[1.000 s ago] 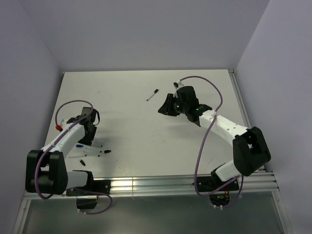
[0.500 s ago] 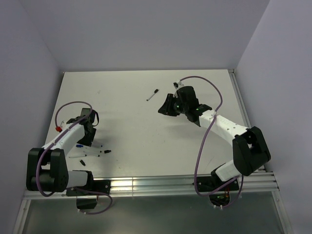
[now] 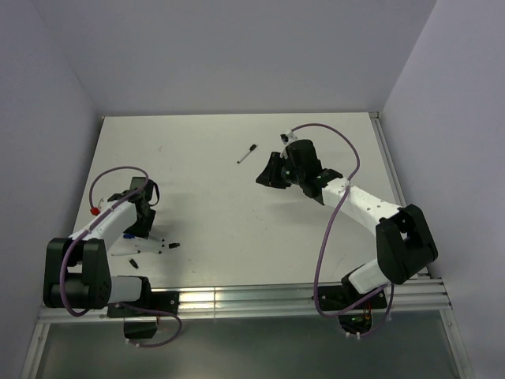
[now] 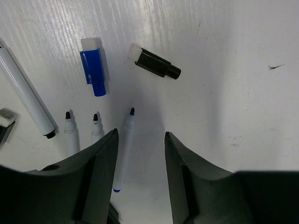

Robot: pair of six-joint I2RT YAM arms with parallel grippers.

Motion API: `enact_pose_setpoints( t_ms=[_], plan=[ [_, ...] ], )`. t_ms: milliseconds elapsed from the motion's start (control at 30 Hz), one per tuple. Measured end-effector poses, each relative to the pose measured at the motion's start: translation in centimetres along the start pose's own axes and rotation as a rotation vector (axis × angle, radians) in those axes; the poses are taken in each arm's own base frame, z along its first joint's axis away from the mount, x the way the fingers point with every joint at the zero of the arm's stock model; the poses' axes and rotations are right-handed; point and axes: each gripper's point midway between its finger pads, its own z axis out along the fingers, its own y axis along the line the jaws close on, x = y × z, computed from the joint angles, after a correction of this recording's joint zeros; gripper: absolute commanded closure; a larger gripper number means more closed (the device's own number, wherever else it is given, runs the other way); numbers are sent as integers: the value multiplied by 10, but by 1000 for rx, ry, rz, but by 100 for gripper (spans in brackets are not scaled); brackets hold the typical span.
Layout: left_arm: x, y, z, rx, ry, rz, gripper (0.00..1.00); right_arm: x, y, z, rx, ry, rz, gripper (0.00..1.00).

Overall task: Insert the pens into the pen caps
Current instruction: Pick up the pen from the center of the board.

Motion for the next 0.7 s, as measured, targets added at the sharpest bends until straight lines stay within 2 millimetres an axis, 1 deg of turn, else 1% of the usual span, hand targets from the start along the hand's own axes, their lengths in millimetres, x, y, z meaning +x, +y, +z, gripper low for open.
enact_pose_setpoints(
  t_ms=[500, 600, 633, 700],
  plan=[
    [4, 3, 6, -13, 19, 9, 54, 0, 0, 0, 1, 0, 3, 71],
    [5, 3, 7, -17, 21, 20, 57, 0, 0, 0, 0, 1, 2, 71],
    [5, 3, 7, -17, 21, 20, 61, 0, 0, 0, 0, 1, 2, 71],
    [5, 5, 8, -22, 21, 26, 65, 0, 0, 0, 0, 1, 2, 71]
  ],
)
